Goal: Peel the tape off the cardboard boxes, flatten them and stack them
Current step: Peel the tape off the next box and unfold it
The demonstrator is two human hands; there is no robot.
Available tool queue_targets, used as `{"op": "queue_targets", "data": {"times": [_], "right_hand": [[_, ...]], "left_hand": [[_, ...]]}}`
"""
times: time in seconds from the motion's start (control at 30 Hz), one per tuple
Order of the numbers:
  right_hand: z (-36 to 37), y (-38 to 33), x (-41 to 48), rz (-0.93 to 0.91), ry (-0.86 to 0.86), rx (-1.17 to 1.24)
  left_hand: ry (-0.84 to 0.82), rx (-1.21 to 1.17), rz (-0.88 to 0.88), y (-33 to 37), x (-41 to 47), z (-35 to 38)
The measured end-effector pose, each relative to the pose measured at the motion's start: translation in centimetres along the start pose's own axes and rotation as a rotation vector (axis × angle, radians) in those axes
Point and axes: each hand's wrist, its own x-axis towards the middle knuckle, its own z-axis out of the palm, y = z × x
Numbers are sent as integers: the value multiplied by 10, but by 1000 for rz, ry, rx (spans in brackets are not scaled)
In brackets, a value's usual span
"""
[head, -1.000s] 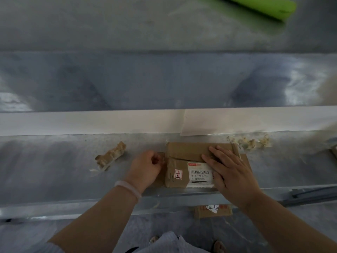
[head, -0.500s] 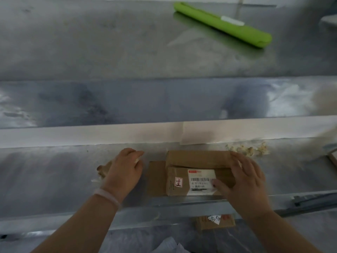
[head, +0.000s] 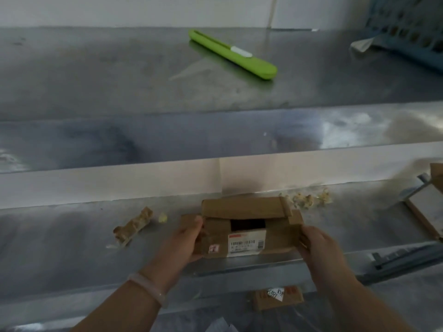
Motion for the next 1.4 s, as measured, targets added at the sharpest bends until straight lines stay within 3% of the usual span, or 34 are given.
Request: {"op": "queue_targets", "data": {"times": [0.07, 0.13, 0.23, 0.37, 0.43, 0.53, 0.6, 0.8, 0.93, 1.03, 1.13, 1.2, 1.3, 1.4], "right_hand": [[-2, -5, 6, 39, -54, -47], [-5, -15, 10, -45, -169, -391], [-8, -37, 20, -176, -400, -787], [-3, -55, 38, -231, -579, -1077], [2, -61, 43, -210, -619, -1205], [8, -65, 46, -300, -530, -1374], [10, -66, 46, -305, -499, -1417], [30, -53, 48, -326, -352, -1490], [37, -51, 44, -310, -269, -1385], [25, -49, 42, -308, -259, -1205], [4, -48, 37, -279, -278, -837], [-9, -48, 35, -241, -294, -610], [-25, -45, 31, -134, -291, -137], [-44, -48, 27, 27, -464, 407]], "left_hand": [[-66, 325, 96, 0, 3, 2], [-107, 652, 155, 2, 4, 2], [-129, 825, 232, 3, 10, 3], [-181, 1049, 199, 19, 13, 9], [-176, 1029, 224, 26, 14, 13], [-106, 869, 286, 22, 16, 14], [-109, 881, 286, 18, 19, 14], [-130, 843, 4, 42, 36, 25], [79, 1091, -10, 42, 32, 52], [56, 942, 42, 23, 32, 51], [52, 577, 185, 17, 21, 35], [65, 456, 298, 19, 8, 27], [54, 521, 522, 18, -15, 16], [16, 671, 662, 11, -34, 3]]}}
